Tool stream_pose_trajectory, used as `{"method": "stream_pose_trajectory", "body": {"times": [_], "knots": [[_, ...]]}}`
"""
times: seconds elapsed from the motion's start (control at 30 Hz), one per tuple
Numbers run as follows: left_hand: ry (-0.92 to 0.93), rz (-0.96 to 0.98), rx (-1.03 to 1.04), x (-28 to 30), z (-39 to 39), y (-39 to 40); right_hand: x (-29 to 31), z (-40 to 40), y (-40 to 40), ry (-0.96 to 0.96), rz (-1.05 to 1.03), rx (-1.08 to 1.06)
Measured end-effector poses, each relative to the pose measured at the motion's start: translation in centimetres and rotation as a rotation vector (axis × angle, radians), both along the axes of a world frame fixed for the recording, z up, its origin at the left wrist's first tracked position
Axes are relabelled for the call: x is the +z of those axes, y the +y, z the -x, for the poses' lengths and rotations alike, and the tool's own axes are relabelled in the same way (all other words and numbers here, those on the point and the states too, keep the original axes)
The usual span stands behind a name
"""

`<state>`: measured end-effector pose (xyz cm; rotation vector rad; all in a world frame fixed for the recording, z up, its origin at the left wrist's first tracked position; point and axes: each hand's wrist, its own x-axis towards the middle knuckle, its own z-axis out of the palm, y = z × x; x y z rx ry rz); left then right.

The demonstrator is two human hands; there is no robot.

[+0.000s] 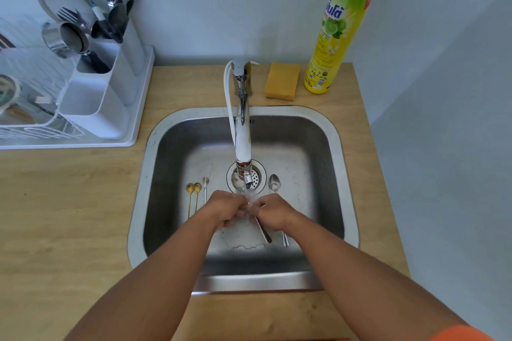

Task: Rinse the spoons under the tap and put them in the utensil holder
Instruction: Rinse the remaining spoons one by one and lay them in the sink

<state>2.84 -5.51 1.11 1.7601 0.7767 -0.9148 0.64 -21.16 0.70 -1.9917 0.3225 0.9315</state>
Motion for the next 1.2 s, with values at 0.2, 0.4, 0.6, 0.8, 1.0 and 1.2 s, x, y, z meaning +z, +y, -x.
{"method": "stream_pose_trajectory", "body": {"times": [0.2,0.4,0.6,0.8,1.0,1.2], "knots": [[-0.132,0.112,0.000,0.2,0.7,-0.9,1.1,0.7,-1.8,-0.035,-0.016,0.015],[-0.279,0.157,0.250,0.1,1.2,-2.6,2.0,1.4,-3.3,-0.079,0.056,0.007],[-0.252,0.196,0.350,-0.1,2.2,-3.2,2.5,0.5,-1.7,-0.171,0.035,-0.117],[-0.302,0.105,0.334,-0.1,2.3,-2.9,2.5,0.9,-0.7,-0.111,0.013,-0.160],[-0.282,0.098,0.394,0.2,2.8,-3.1,2.9,1.3,-0.8,-0.144,0.029,-0.152],[-0.281,0.018,0.460,1.0,2.2,-3.4,2.9,1.8,-0.8,-0.162,0.007,-0.155]]}}
